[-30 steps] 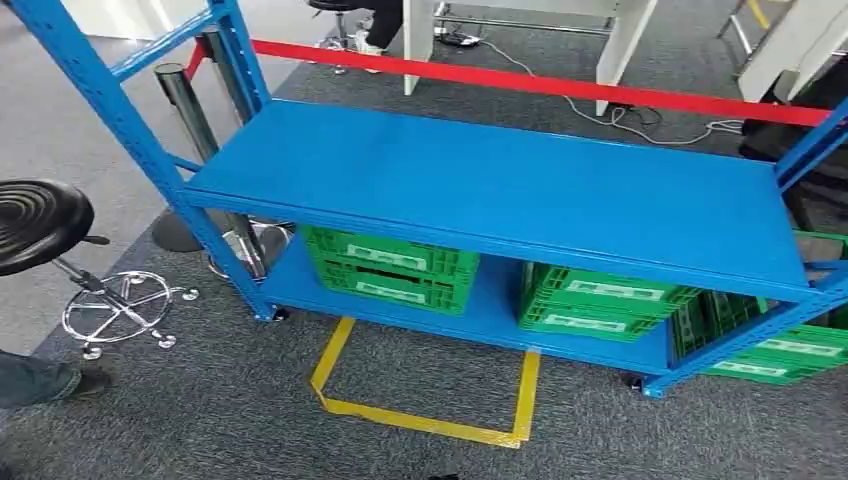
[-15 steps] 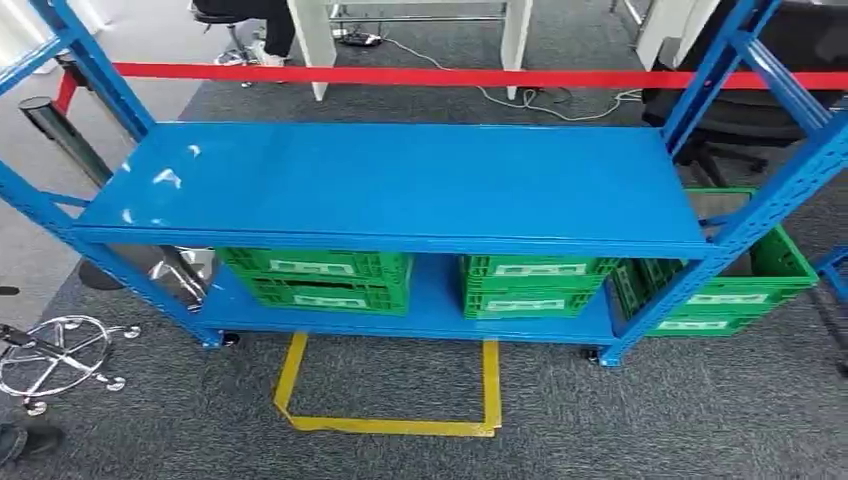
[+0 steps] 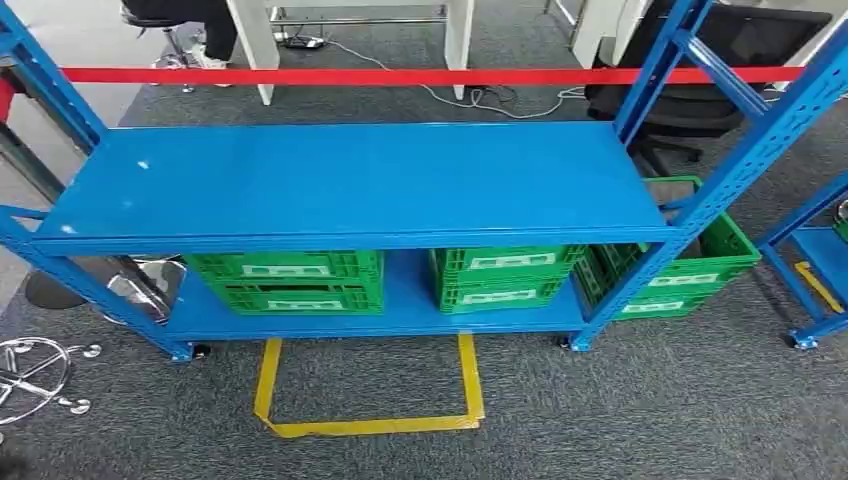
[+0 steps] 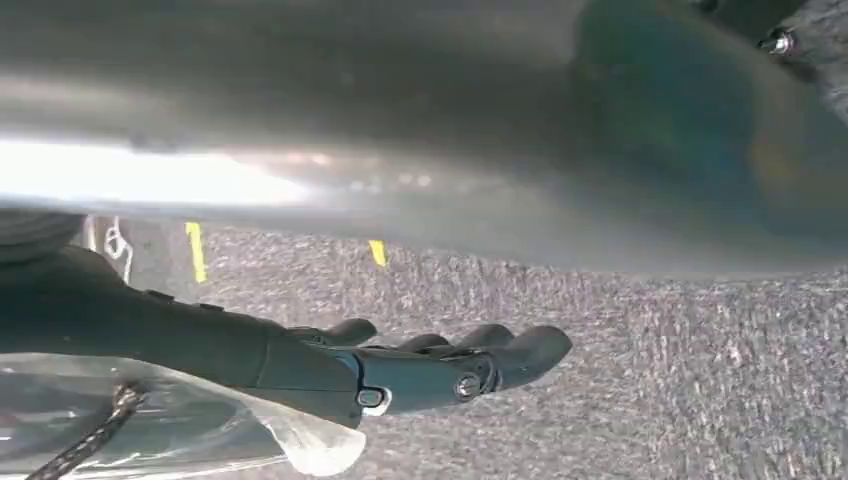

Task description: Take the parts from the cabinet and place them on the table.

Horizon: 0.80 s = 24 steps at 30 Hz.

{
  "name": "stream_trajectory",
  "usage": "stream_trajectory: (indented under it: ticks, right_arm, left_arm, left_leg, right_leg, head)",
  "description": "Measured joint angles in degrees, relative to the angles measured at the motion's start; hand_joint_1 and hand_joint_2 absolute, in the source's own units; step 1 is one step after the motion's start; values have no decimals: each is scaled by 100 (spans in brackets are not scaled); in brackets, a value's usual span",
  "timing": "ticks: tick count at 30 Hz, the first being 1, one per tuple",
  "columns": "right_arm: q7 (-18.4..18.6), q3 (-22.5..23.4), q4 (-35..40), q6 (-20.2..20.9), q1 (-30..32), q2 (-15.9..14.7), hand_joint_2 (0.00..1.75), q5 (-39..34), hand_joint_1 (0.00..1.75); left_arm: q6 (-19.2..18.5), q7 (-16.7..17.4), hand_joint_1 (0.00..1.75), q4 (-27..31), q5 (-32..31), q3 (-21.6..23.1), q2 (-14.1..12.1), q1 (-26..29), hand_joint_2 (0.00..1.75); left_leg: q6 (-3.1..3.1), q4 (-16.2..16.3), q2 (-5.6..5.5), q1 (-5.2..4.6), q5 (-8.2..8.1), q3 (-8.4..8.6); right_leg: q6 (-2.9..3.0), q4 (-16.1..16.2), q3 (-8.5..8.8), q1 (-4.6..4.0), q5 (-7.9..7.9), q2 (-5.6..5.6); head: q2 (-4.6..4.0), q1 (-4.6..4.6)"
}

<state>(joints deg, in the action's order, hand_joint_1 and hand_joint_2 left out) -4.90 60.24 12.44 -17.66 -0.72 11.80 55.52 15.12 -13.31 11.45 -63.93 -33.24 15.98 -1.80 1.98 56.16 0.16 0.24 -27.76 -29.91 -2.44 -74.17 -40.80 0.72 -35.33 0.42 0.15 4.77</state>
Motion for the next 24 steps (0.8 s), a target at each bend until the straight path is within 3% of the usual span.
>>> stream_trajectory:
  ticks: [1, 2, 4, 5, 6, 7, 8, 9, 10, 14, 20, 22, 23, 24]
  right_arm:
    - [-4, 0, 0, -2, 8, 0, 0, 11, 0]
    - [-4, 0, 0, -11, 15, 0, 0, 33, 0]
    - [26, 0, 0, -104, 13, 0, 0, 55, 0]
    - [28, 0, 0, -162, -8, 7, 0, 55, 0]
    - [28, 0, -2, -188, -23, 20, 0, 53, 0]
    - [29, 0, -2, -232, -30, 26, 0, 53, 0]
    - [26, 0, -2, -240, -25, 33, 0, 53, 0]
    - [18, 0, -2, -251, -21, 37, 175, 53, 0]
    - [-9, 2, -2, -254, -20, 39, 175, 48, 0]
    - [-79, 2, -2, -227, -30, 52, 175, 53, 0]
    - [-79, 2, -2, -229, -30, 55, 175, 64, 0]
    - [-98, 0, -2, -256, -30, 55, 175, 114, 0]
    - [-278, -9, -2, -483, -30, 57, 175, 214, 0]
    - [-315, -41, -2, -483, -24, 57, 0, 398, 0]
  left_arm:
    - [20, 0, 0, 0, -4, -2, -2, 1, 0]
    - [57, 2, 0, 0, -18, -4, -2, 2, 0]
    - [85, 20, 0, 0, -28, -9, 0, -1, 0]
    - [96, 26, 0, 0, -33, -13, -2, -2, 0]
    - [116, 37, 0, 0, -35, -20, -4, -4, 175]
    - [125, 50, 0, 0, -35, -26, -4, -3, 175]
    - [145, 55, 0, 0, -35, -39, -13, -5, 175]
    - [164, 59, 0, 0, -35, -46, -13, -4, 175]
    - [177, 72, 0, 0, -35, -50, -15, -6, 175]
    - [230, 190, 0, 0, -26, -66, -15, -17, 175]
    - [232, 204, 0, 0, -24, -68, -15, -18, 175]
    - [236, 280, 0, 0, -11, -88, -13, -28, 175]
    - [319, 302, 0, 0, -83, -103, -11, -34, 175]
    - [361, 245, 0, 0, -151, -101, -2, -23, 0]
  left_leg:
    - [-1, 3, 32, 0, -1, 1]
    - [-7, 6, 50, 1, -6, 5]
    - [-39, 33, 57, 9, -26, 13]
    - [-72, 55, 63, -4, -42, 10]
    - [-109, 85, 64, -42, -66, -14]
    - [-133, 75, 67, -43, -52, -14]
    - [-77, 102, 68, -53, -93, -14]
    - [65, 100, 65, -53, -44, -20]
    - [99, 95, 64, -56, -53, -16]
    - [58, 54, 64, -41, -29, 0]
    - [55, 52, 63, -41, -28, 0]
    - [20, 35, 63, -36, -22, 3]
    - [-154, 10, 62, -22, -12, 10]
    - [-175, 10, 63, -22, -14, 10]
  right_leg:
    - [-16, 7, 23, 4, 78, -9]
    - [-23, 280, 183, 12, 274, -20]
    - [-16, 1283, 742, 30, 725, -63]
    - [-11, 1660, 948, 31, 651, -105]
    - [50, 1691, 989, 8, 670, -73]
    - [74, 1687, 990, 13, 677, -63]
    - [57, 1706, 992, 30, 698, -69]
    - [57, 1705, 994, 23, 699, -69]
    - [59, 1705, 995, 15, 699, -70]
    - [105, 1698, 993, -12, 688, -67]
    - [106, 1698, 993, -13, 688, -67]
    - [125, 1697, 991, -18, 682, -72]
    - [135, 1682, 981, -22, 680, -70]
    - [141, 1679, 981, -22, 676, -67]
  head:
    - [0, -2]
    - [0, 2]
    - [0, 2]
    - [0, 2]
    - [0, 4]
    - [0, -20]
    - [0, -9]
    - [0, -15]
    - [0, -11]
    - [0, -13]
    - [0, -13]
    - [0, -13]
    - [0, -11]
    - [0, -11]
